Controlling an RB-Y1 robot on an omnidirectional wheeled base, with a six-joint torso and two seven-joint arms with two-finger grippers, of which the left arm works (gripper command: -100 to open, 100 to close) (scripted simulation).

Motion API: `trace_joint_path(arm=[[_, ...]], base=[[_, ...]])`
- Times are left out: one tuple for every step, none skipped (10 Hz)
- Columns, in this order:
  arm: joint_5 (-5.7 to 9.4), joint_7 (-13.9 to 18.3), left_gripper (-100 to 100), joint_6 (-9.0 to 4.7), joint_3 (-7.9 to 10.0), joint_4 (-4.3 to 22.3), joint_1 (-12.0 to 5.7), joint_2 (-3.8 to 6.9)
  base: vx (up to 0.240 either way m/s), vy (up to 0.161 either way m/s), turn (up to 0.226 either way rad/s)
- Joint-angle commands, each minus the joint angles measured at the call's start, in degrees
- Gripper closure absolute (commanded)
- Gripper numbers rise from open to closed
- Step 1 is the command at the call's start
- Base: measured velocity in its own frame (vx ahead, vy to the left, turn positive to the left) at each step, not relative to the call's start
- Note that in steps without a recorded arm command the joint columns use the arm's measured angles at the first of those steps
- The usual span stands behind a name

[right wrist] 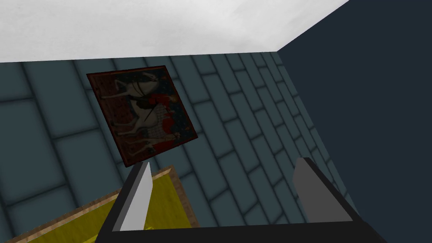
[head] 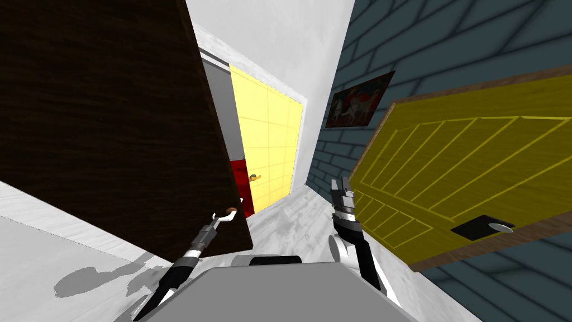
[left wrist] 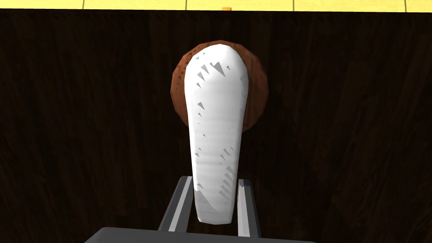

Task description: Pull the door open

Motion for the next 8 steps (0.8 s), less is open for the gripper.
trace_joint_path(arm=[[-0.71, 0.9, 100, -1.92, -1.20, -0.2, 1.24, -0.03], [-0.92, 1.3, 100, -2.67, -1.54, -0.5, 1.89, 0.24], [-1.00, 1.5, 100, -2.97, -1.67, -0.6, 2.15, 0.35], [-0.67, 1.1, 100, -2.01, -1.08, -1.1, 2.65, 0.52], [-0.98, 1.7, 100, -3.97, -1.53, -0.4, 3.63, 0.96], [-1.13, 2.0, 100, -4.96, -1.76, -0.1, 4.07, 1.18], [-1.21, 2.2, 100, -5.49, -1.88, 0.0, 4.31, 1.30], [-1.38, 2.5, 100, -6.61, -2.14, 0.3, 4.81, 1.54]], base=[[-0.260, 0.080, -0.139], [-0.219, 0.066, -0.140], [-0.149, 0.036, -0.082], [-0.067, 0.021, 0.006], [-0.151, 0.052, -0.198], [-0.221, 0.094, -0.232], [-0.193, 0.048, -0.153], [-0.184, 0.044, -0.145]])
